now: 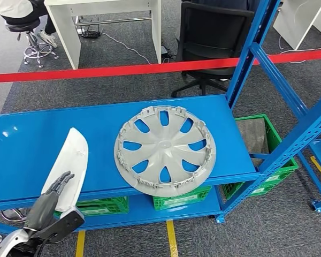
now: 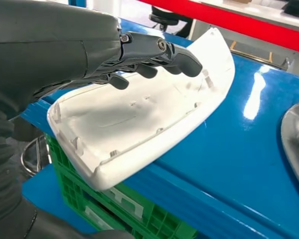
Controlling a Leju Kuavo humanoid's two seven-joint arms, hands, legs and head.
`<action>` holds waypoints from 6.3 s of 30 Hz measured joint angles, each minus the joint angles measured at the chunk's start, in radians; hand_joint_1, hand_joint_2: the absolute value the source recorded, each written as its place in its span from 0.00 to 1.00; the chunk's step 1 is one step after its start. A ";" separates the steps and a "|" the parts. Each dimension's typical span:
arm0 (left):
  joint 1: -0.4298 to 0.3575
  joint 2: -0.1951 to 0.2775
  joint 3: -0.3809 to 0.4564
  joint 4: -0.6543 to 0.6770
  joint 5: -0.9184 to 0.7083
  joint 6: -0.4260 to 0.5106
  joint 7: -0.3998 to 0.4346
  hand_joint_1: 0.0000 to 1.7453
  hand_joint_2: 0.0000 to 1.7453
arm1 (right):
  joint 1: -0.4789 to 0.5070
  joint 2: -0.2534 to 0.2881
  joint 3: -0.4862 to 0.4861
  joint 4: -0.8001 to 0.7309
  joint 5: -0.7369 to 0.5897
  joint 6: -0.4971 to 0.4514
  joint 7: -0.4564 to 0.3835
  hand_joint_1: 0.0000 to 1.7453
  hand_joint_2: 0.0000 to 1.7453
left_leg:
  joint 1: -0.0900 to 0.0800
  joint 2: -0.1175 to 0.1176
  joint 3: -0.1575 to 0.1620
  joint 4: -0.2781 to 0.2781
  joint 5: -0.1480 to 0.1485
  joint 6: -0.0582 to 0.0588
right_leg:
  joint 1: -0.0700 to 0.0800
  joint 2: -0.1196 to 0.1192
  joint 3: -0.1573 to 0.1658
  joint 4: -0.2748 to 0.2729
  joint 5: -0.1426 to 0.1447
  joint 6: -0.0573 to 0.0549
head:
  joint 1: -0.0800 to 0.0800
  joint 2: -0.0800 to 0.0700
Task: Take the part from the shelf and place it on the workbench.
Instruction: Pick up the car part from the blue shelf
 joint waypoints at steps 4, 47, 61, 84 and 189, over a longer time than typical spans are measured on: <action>0.000 -0.007 0.000 0.006 -0.008 -0.009 0.009 0.00 1.00 | 0.000 0.000 0.000 -0.003 0.011 0.000 0.003 0.00 0.00 | 0.000 0.000 0.000 0.000 0.000 0.000 | 0.000 0.000 0.000 0.000 0.000 0.000 | 0.000 0.000; -0.041 -0.078 0.022 0.047 -0.077 0.084 -0.037 1.00 1.00 | -0.013 0.001 0.000 0.006 0.046 0.001 -0.046 0.00 0.00 | 0.000 0.000 0.001 0.000 0.000 0.000 | 0.000 0.000 0.001 0.000 0.000 0.000 | 0.000 0.000; -0.041 -0.091 0.010 0.004 -0.162 0.208 -0.099 1.00 1.00 | -0.014 0.001 0.000 0.012 0.054 -0.005 -0.048 0.00 0.00 | 0.000 0.000 0.000 0.000 0.000 0.000 | 0.000 0.000 0.000 0.000 0.000 0.000 | 0.000 0.000; -0.050 -0.092 -0.049 -0.123 -0.360 0.528 -0.182 1.00 1.00 | -0.006 0.001 0.000 -0.009 0.026 -0.035 -0.048 0.00 0.00 | 0.000 0.000 0.000 0.000 0.000 0.000 | 0.000 0.000 0.000 0.000 0.000 0.000 | 0.000 0.000; -0.099 -0.072 -0.136 -0.145 -0.307 0.419 -0.136 1.00 1.00 | 0.009 0.018 0.001 0.024 0.014 -0.076 0.216 0.00 0.00 | -0.003 -0.002 -0.021 -0.024 0.027 0.040 | -0.006 0.005 -0.159 0.236 -0.114 0.036 | 0.035 0.000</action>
